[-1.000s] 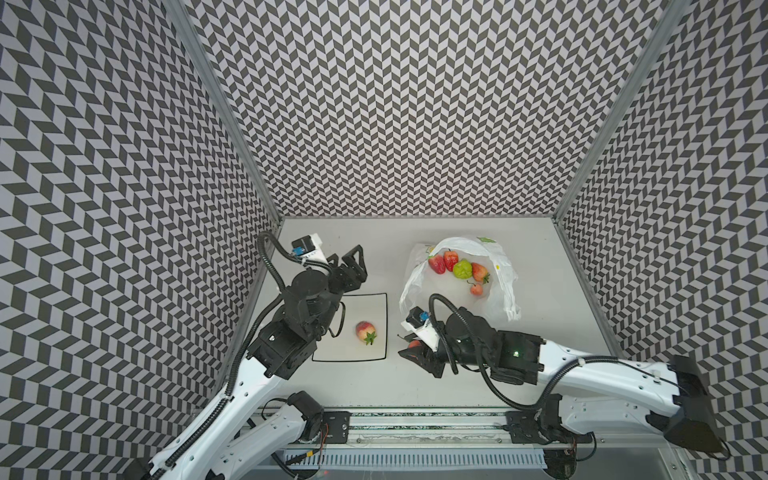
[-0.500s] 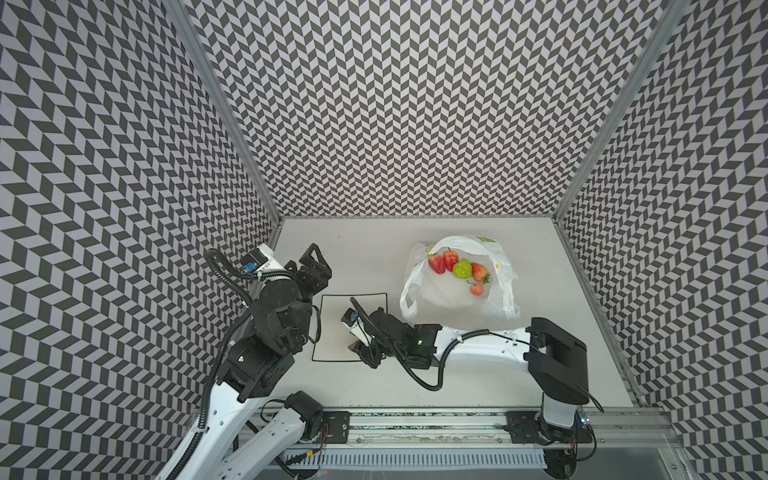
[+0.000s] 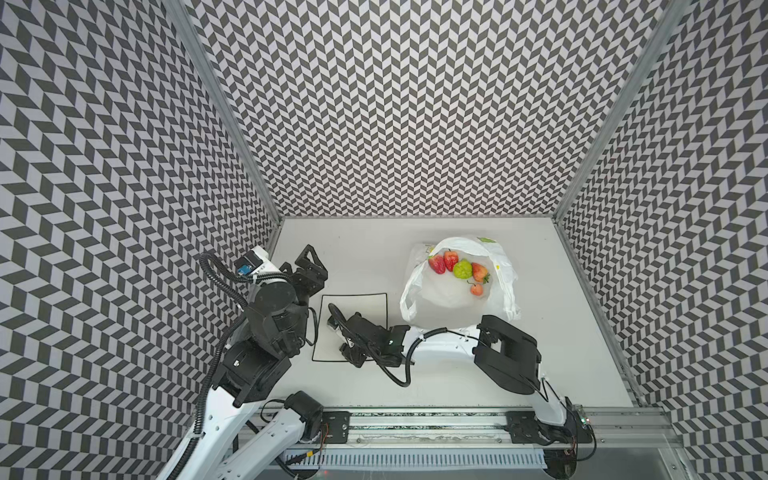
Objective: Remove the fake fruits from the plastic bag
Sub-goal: 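Carry the peach to the black square while the left gripper releases the bag and rises, then open the right gripper to drop the peach in the square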
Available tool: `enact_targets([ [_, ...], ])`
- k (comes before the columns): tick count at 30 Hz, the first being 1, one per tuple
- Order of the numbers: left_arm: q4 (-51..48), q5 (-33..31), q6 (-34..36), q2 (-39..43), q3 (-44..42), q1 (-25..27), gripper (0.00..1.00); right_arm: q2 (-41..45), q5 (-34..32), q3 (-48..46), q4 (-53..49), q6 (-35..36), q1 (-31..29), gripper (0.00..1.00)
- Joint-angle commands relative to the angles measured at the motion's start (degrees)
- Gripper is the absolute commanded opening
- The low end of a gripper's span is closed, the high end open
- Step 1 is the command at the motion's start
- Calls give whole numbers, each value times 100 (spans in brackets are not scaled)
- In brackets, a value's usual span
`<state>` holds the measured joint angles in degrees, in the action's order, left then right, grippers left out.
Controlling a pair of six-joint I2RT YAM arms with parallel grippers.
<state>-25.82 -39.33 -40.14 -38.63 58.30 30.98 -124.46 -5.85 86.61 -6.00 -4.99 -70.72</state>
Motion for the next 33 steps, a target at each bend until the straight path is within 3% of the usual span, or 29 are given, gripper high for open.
enact_targets([
  [1,-54,-82,65,1,120,-31,74,-139,-168,163,66,138,-21,49],
  [7,101,93,339,-62,107,-29,74,237,-194,-22,190,132,-30,64],
  [12,256,255,554,-238,197,-28,74,1000,-13,-295,310,122,-40,68],
  [19,440,394,727,-391,226,-28,74,2886,585,-1521,694,154,-57,68],
  [23,649,736,895,-452,111,-26,75,4198,544,-2447,741,19,-65,65],
  [28,1486,2139,1372,-496,-319,-28,76,5697,-766,-3464,376,-751,-20,57],
  [33,1906,3720,1576,-728,-590,-31,88,5816,-1631,-3334,-1197,-2170,582,53],
])
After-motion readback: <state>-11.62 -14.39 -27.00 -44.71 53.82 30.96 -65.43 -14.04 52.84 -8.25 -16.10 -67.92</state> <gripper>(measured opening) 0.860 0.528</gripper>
